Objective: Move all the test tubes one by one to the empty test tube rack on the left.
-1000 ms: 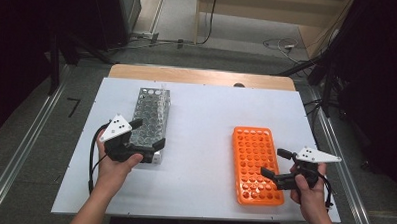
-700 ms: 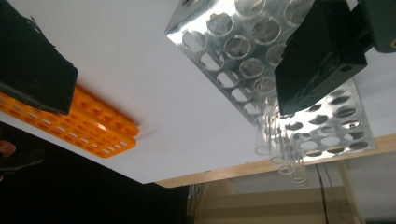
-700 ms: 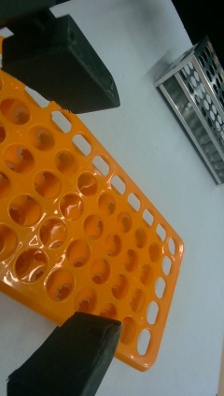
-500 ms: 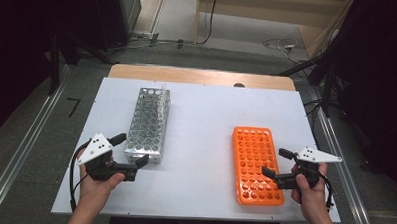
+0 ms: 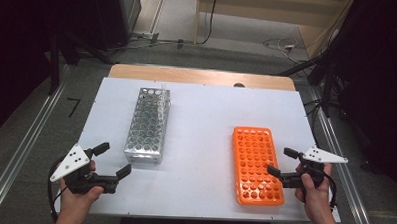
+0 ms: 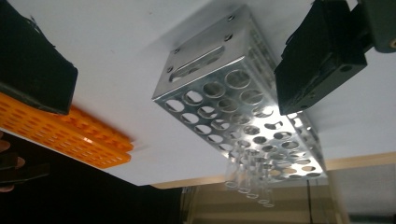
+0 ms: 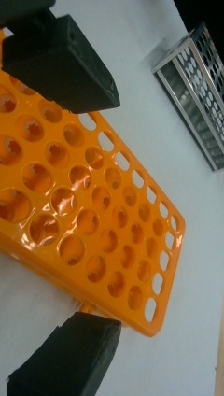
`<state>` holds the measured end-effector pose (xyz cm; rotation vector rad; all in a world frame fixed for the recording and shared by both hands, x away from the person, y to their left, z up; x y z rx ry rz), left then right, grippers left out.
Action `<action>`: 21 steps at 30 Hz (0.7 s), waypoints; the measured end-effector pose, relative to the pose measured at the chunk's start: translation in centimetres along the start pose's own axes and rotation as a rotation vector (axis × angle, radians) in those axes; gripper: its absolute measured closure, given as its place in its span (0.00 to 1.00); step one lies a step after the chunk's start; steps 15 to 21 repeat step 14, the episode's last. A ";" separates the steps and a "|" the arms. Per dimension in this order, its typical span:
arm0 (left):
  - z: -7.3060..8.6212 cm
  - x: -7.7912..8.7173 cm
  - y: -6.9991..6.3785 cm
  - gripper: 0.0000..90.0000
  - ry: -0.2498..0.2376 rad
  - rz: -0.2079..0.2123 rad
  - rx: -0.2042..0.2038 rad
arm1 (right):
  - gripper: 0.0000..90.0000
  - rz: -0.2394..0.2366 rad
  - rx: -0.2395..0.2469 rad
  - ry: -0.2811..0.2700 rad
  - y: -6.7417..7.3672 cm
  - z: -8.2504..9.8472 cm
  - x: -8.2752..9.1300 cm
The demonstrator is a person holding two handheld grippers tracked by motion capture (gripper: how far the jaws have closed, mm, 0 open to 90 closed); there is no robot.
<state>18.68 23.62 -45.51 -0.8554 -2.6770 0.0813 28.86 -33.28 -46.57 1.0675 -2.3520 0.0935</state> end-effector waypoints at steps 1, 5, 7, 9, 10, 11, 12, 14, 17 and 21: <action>0.1 0.2 0.3 0.00 -0.006 0.006 0.002 | 0.00 0.004 -0.002 -0.004 -0.2 0.1 0.0; 0.3 0.3 0.7 0.00 -0.014 0.008 0.023 | 0.00 0.009 -0.017 -0.009 -0.6 0.2 0.1; 0.4 0.2 0.7 0.00 -0.007 0.007 0.023 | 0.00 0.010 -0.016 -0.008 -0.6 0.2 0.1; 0.4 0.1 0.6 0.00 -0.003 0.005 0.021 | 0.00 0.011 -0.011 -0.010 -0.5 0.2 0.1; 0.4 0.0 0.6 0.00 -0.004 0.008 0.023 | 0.00 0.011 -0.014 -0.009 -0.5 0.2 0.1; 0.5 -0.1 0.5 0.00 -0.003 0.008 0.026 | 0.00 0.012 -0.013 -0.011 -0.4 0.2 0.1; 0.5 -0.2 0.5 0.00 0.002 0.008 0.023 | 0.00 0.011 -0.014 -0.011 -0.4 0.2 0.2; 0.6 -0.3 0.5 0.00 0.009 0.008 0.023 | 0.00 0.012 -0.013 -0.011 -0.4 0.2 0.2; 0.6 -0.3 0.5 0.00 0.009 0.008 0.023 | 0.00 0.012 -0.013 -0.011 -0.4 0.2 0.2; 0.6 -0.3 0.5 0.00 0.009 0.008 0.023 | 0.00 0.012 -0.013 -0.011 -0.4 0.2 0.2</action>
Point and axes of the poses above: each handheld gripper's, and its own axes: x roughly backward along the jaws, z roughly out of its underside, y roughly to its left, the point moved 1 cm from there along -x, roughly forward along the jaws, and after that the axes turned 2 degrees about y, right-handed, at the moved point
